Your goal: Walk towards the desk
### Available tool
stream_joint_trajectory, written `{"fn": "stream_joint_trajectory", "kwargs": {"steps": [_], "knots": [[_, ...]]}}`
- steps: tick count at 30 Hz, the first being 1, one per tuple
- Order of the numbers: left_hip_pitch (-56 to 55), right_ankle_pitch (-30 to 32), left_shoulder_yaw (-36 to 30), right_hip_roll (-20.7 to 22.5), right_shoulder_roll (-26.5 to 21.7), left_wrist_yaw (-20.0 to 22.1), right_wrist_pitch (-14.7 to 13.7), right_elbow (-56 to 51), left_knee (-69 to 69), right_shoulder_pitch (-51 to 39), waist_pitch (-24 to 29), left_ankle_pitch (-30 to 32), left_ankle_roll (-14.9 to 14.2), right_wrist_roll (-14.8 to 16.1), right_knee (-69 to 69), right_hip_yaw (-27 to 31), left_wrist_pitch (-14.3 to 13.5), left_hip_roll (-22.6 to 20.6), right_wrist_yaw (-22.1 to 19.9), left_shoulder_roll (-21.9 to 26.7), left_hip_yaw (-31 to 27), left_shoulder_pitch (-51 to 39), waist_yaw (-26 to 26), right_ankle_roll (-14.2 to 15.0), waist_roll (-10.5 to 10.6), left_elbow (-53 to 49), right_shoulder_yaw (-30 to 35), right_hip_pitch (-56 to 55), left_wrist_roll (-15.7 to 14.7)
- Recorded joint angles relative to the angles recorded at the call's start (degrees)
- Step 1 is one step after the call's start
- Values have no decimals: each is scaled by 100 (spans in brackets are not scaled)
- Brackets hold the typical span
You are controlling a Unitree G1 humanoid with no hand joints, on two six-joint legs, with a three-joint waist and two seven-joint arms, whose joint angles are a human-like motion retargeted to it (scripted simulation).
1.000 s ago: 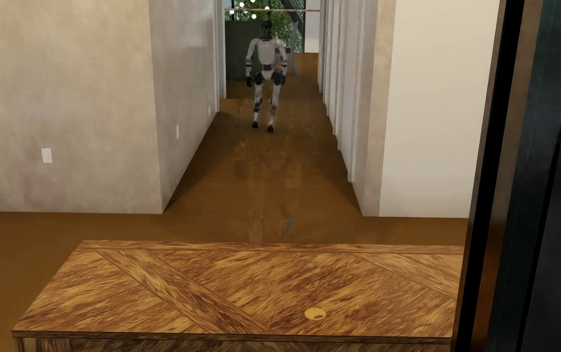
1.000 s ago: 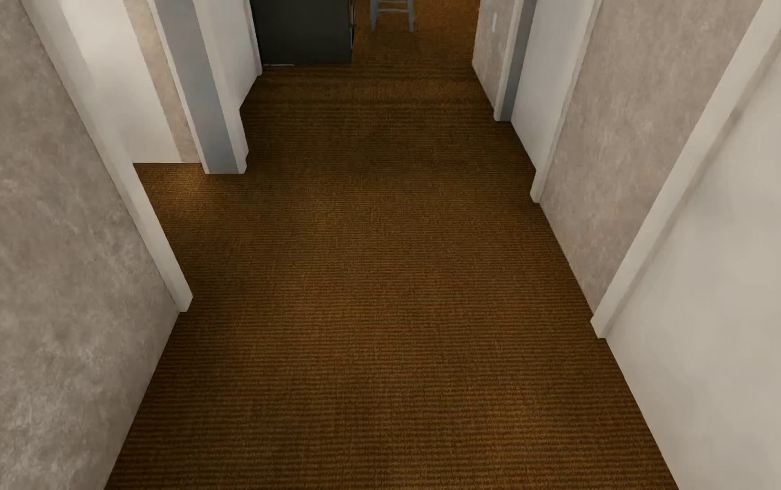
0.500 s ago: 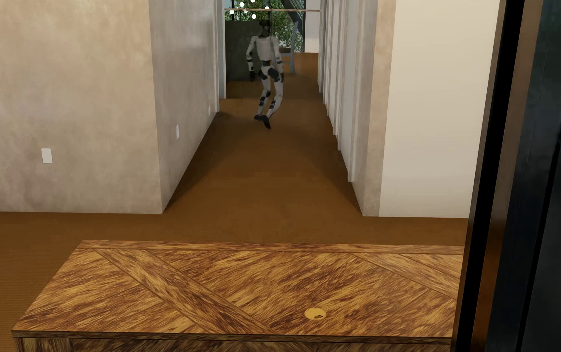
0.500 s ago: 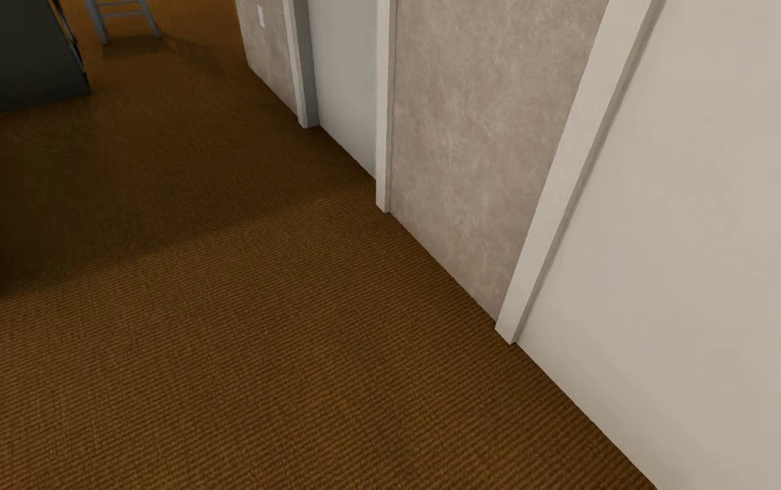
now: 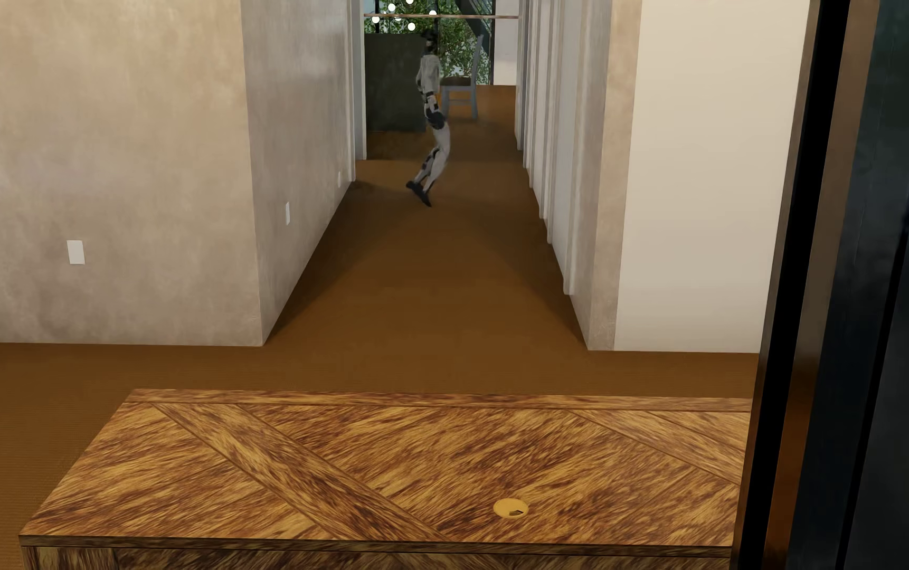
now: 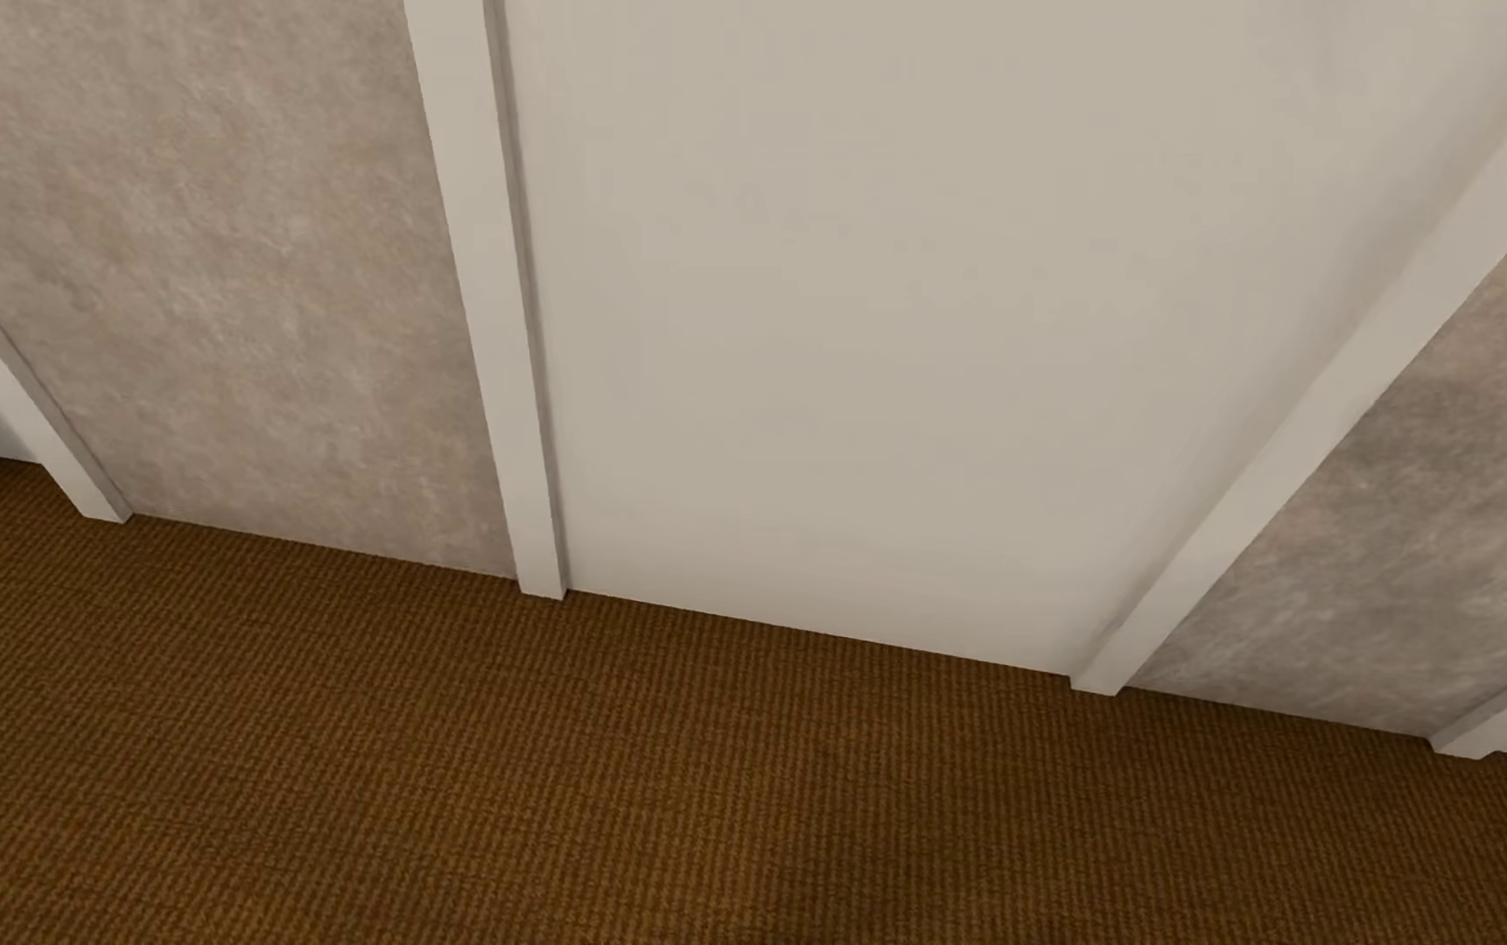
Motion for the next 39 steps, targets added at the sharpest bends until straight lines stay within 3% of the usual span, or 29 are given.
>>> {"fn": "stream_joint_trajectory", "kwargs": {"steps": [3, 8, 13, 15, 17, 19, 22, 24, 27, 30, 34, 36, 37, 39], "knots": [[98, -398, -112, 46, 48, 0, 0, -117, -169, -11, 31, 106, 0, 0, -53, 0, 0, 53, 0, -66, 0, 25, -43, 0, -25, -203, 21, -431, 0], [172, -548, -586, 227, 182, 0, 0, 39, -443, 57, 249, 13, 0, 0, -92, 0, 0, 78, 0, -116, 0, -347, -406, 0, -8, -486, 240, -985, 0], [142, -1443, -906, 110, 361, 0, 0, 221, -257, 347, 348, -117, 0, 0, -62, 0, 0, 251, 0, -53, 0, -574, -431, 0, -1, -1472, 819, -1396, 0], [442, -1191, -907, -43, 438, 0, 0, 281, -399, 415, 331, -68, 0, 0, 236, 0, 0, 232, 0, -141, 0, -464, -507, 0, 49, -1718, 913, -1676, 0], [945, -388, -887, -186, 520, 0, 0, 280, -707, 501, 295, 103, 0, 0, 653, 0, 0, 113, 0, -215, 0, -311, -681, 0, 70, -1781, 883, -1972, 0], [1380, -4, -887, -169, 539, 0, 0, 292, -826, 576, 235, 284, 0, 0, 968, 0, 0, 81, 0, -262, 0, -136, -987, 0, 100, -1641, 847, -2123, 0], [1299, -350, -884, 322, 553, 0, 0, 394, 109, 444, 237, 705, 0, 0, 1457, 0, 0, 466, 0, -342, 0, -12, -1104, 0, 165, -1021, 871, -2236, 0], [703, -1104, -885, 718, 458, 0, 0, 357, 1371, 194, 286, 658, 0, 0, 1375, 0, 0, 382, 0, -432, 0, 120, -717, 0, 146, -454, 736, -1882, 0], [-621, -2306, -1186, 1445, 280, 0, 0, 0, 2441, -405, 323, 389, 0, 0, 423, 0, 0, -319, 0, -499, 0, 479, 137, 0, 177, 107, 233, -815, 0], [-2033, -3607, -1610, 1762, 50, 0, 0, -822, 1538, -870, 335, 437, 0, 0, -1030, 0, 0, -886, 0, -462, 0, 840, 897, 0, 143, 355, -23, 946, 0], [-3355, -4604, -1848, 1476, -214, 0, 0, -1707, -587, -1525, 314, 940, 0, 0, -1626, 0, 0, -767, 0, -283, 0, 921, 1854, 0, -20, 852, 32, 2678, 0], [-3571, -4279, -1879, 1175, -281, 0, 0, -1697, -1022, -1718, 258, 741, 0, 0, -1612, 0, 0, -657, 0, -177, 0, 861, 2264, 0, -64, 1036, 349, 3173, 0], [-3623, -3732, -1914, 966, -236, 0, 0, -1507, -686, -1708, 232, 604, 0, 0, -1396, 0, 0, -687, 0, -145, 0, 797, 2436, 0, -152, 1168, 522, 3273, 0], [-3707, -1997, -1977, 643, -16, 0, 0, -934, 466, -1525, 204, 634, 0, 0, -128, 0, 0, -853, 0, -143, 0, 633, 2459, 0, -391, 1431, 948, 2970, 0]]}}
